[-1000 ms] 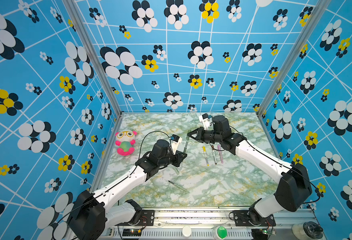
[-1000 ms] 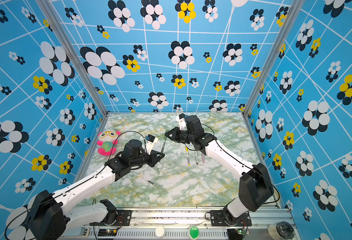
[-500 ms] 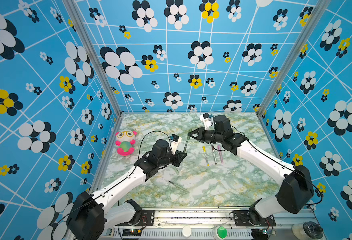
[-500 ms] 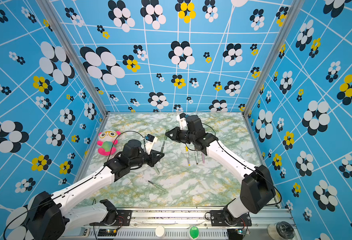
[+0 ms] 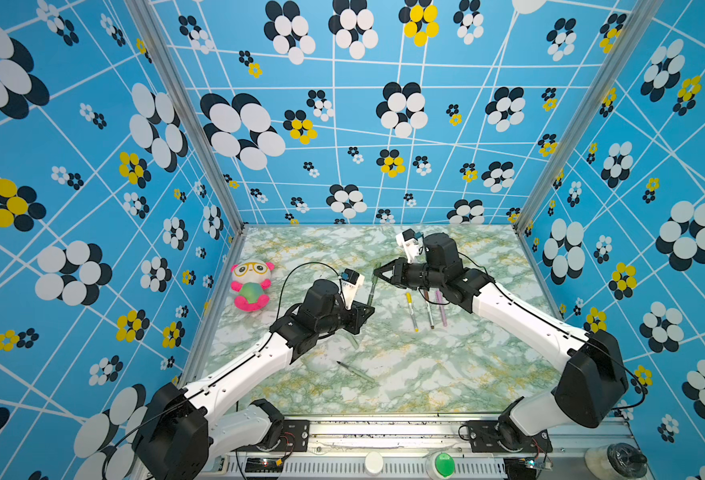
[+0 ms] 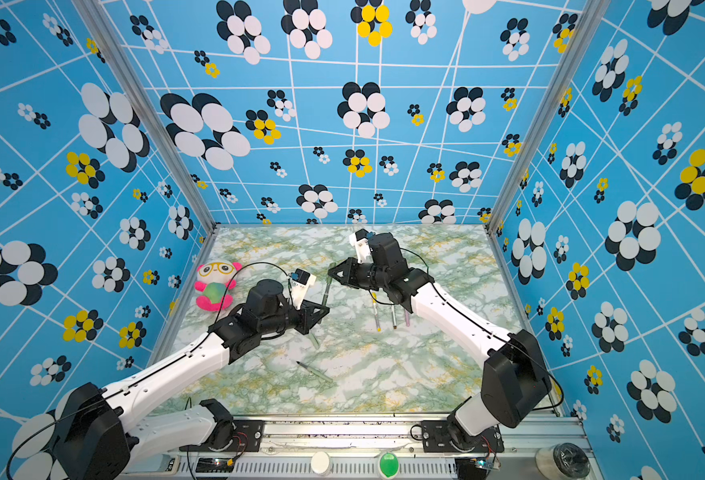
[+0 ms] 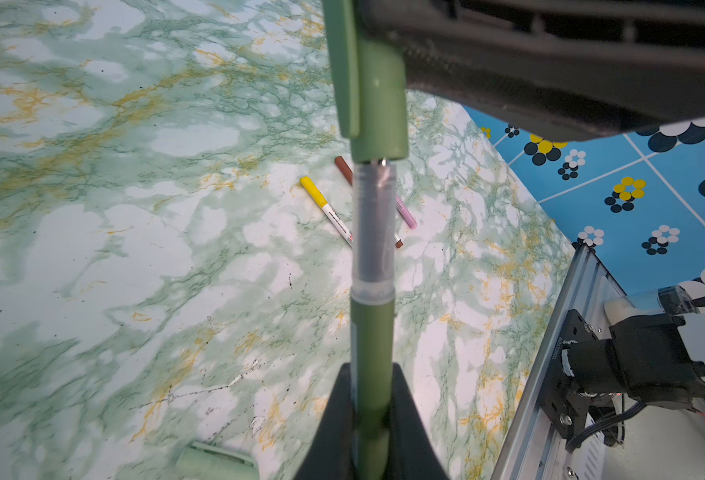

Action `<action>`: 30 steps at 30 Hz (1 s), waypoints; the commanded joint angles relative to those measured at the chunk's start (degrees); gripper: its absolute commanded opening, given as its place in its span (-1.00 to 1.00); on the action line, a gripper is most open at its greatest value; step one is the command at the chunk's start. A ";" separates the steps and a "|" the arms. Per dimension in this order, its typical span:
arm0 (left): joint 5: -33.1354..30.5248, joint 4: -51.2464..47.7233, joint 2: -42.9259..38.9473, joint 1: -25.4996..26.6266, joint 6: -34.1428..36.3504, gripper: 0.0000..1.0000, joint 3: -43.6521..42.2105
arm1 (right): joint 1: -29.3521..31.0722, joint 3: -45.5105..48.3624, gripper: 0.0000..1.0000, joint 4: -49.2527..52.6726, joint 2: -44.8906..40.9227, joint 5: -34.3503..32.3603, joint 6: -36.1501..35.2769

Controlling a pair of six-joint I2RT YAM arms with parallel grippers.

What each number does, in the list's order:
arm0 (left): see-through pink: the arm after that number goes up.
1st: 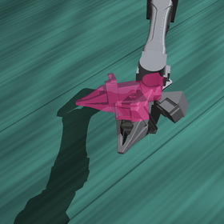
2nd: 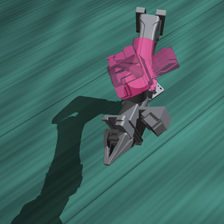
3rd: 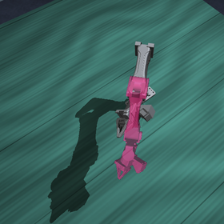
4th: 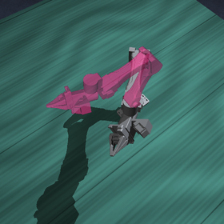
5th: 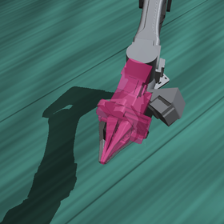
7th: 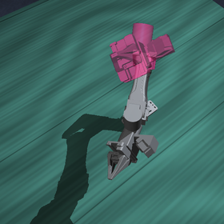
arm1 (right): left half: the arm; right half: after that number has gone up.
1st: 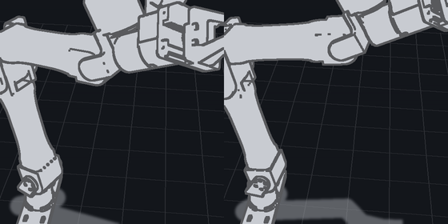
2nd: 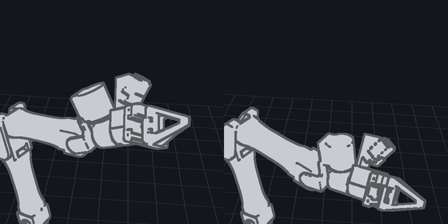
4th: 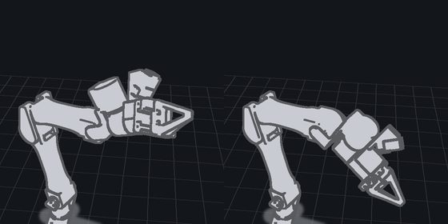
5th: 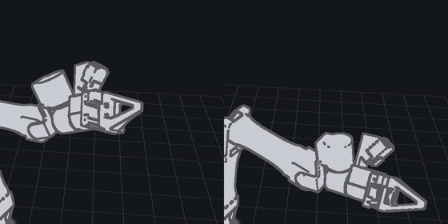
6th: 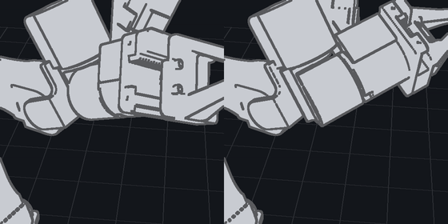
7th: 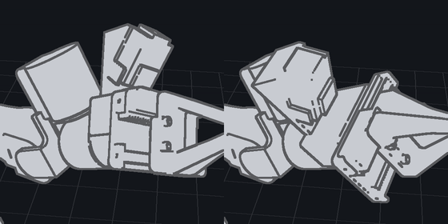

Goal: Insert the pens into the pen caps
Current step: 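Lower the cap down onto the green pen tip with the right gripper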

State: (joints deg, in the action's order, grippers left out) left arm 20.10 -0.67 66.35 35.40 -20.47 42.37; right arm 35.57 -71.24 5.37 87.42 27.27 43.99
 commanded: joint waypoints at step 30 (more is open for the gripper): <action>-8.75 11.12 -4.43 0.20 0.78 -1.00 -0.50 | 5.01 3.29 -1.00 1.58 2.06 1.90 -5.63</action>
State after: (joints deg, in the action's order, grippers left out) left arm 14.66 0.91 62.28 35.70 -21.52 40.60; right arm 39.62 -69.97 3.57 87.42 25.41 37.23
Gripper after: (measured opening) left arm 0.132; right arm 0.132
